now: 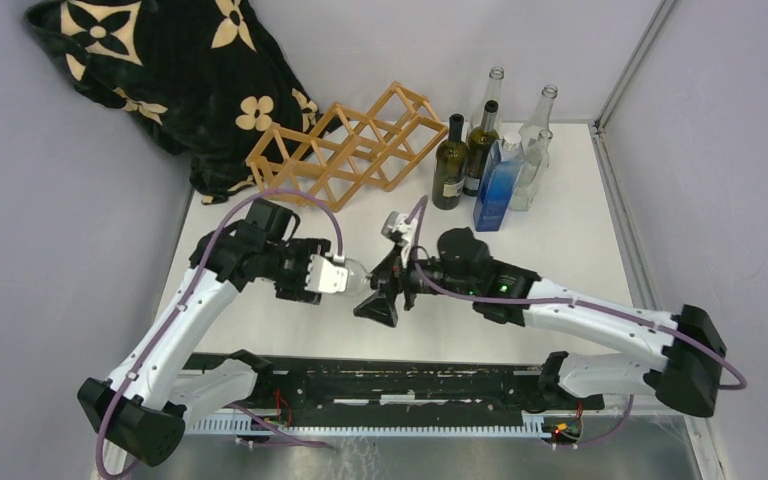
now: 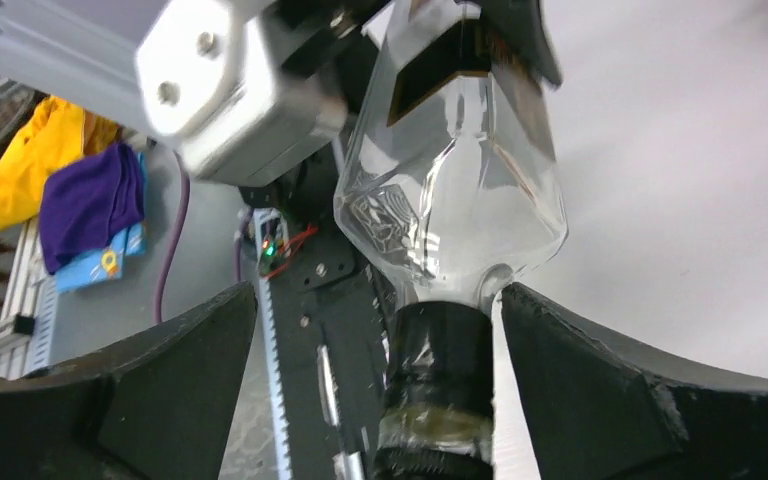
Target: Take the wine bottle off the wine rack
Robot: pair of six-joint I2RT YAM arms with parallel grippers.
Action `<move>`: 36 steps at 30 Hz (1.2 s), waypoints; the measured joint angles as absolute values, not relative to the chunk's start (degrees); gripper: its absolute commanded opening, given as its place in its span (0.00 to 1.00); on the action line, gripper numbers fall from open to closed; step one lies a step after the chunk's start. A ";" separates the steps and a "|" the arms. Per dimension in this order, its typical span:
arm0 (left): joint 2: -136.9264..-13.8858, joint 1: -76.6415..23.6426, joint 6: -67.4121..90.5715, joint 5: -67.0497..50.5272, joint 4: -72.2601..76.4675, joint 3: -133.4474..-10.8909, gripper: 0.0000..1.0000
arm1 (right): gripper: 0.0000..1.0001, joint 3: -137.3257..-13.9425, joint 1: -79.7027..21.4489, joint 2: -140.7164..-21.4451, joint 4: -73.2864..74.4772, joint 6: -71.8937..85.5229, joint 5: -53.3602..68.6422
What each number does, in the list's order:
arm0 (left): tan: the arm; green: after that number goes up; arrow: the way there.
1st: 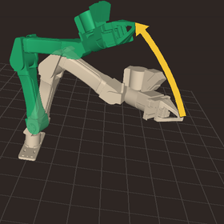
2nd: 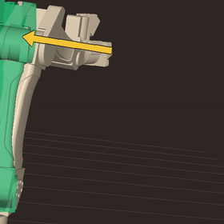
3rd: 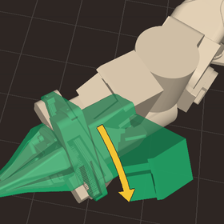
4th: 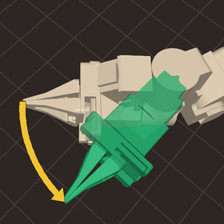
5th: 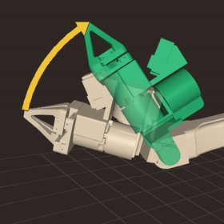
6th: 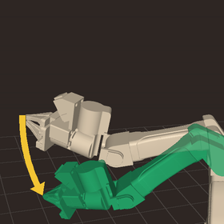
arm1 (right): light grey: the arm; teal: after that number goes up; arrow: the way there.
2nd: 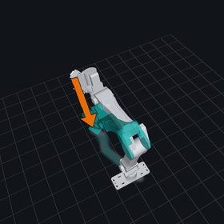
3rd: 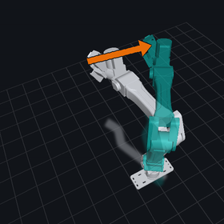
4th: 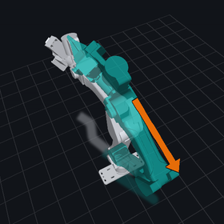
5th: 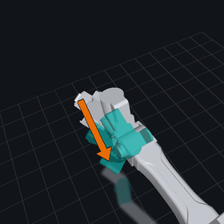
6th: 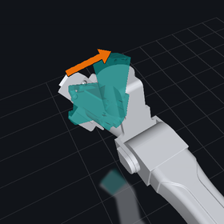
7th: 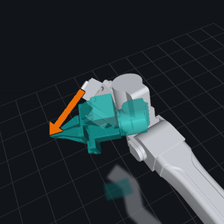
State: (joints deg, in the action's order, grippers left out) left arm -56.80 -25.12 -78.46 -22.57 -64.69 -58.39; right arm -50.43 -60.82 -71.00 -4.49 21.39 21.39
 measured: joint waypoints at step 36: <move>-65.52 -22.46 -26.65 -66.00 -55.61 -75.81 0.02 | 0.97 -50.85 -54.81 -72.18 -42.30 33.78 23.77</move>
State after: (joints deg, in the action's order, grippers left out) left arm -65.52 -22.46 -26.65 -66.00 -55.61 -75.81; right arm -50.85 -54.81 -72.18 -42.30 33.78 23.77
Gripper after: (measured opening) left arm 0.729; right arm 0.982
